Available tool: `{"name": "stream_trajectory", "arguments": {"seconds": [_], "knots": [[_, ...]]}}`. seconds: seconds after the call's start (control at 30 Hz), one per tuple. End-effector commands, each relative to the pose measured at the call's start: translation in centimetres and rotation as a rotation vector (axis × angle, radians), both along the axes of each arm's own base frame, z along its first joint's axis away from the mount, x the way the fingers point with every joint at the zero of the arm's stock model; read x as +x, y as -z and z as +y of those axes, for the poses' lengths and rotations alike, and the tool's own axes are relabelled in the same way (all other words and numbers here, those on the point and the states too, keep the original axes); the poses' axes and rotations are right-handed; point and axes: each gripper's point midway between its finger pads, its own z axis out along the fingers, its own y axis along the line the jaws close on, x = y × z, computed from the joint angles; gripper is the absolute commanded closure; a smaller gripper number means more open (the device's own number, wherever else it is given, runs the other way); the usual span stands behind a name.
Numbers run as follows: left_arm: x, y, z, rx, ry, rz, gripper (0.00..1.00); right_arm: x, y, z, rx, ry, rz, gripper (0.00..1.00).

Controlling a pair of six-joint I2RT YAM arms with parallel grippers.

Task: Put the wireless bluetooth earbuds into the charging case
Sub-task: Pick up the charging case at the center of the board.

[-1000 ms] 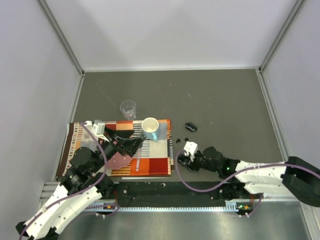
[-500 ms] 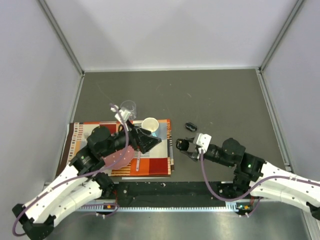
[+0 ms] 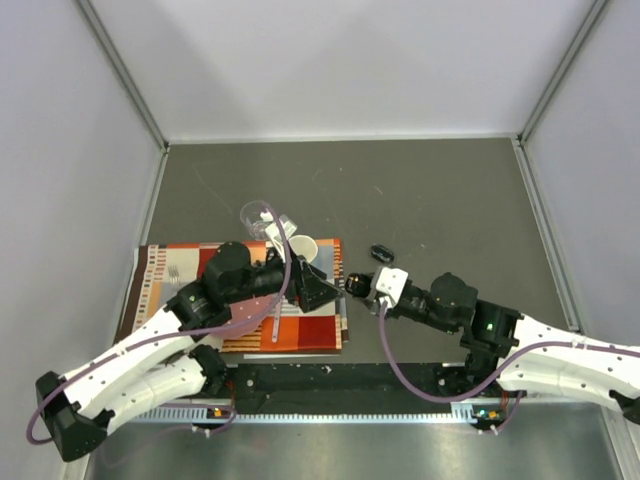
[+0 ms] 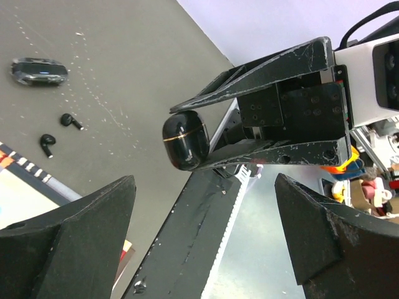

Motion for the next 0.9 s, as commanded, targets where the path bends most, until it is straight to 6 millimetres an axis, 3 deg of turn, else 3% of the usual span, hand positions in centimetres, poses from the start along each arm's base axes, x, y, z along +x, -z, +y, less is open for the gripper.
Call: {"name": "stream_trajectory", "arguments": {"seconds": [0.0,0.27,0.47,0.83,0.87], "knots": [[-0.1,-1.4,-1.7,-0.064,0.03,-0.024,0.02,0.3,-3.6,0.7,0.113,0.019,-0.032,1.0],[0.2,-0.2,-3.6,-0.063,0.028,0.042,0.07,-0.4,-4.5,1.0,0.151,-0.01,-0.041,1.0],[0.4,0.1,-4.5,-0.06,0.031,0.053,0.17,-0.9,-5.0,1.1,0.178,-0.033,-0.044,1.0],[-0.2,0.7,-6.1,-0.063,0.074,0.079,0.59,-1.3,-5.3,0.6,0.207,-0.035,-0.041,1.0],[-0.2,0.8,-6.2,-0.06,0.075,0.081,0.68,-1.3,-5.4,0.6,0.21,-0.04,-0.041,1.0]]}}
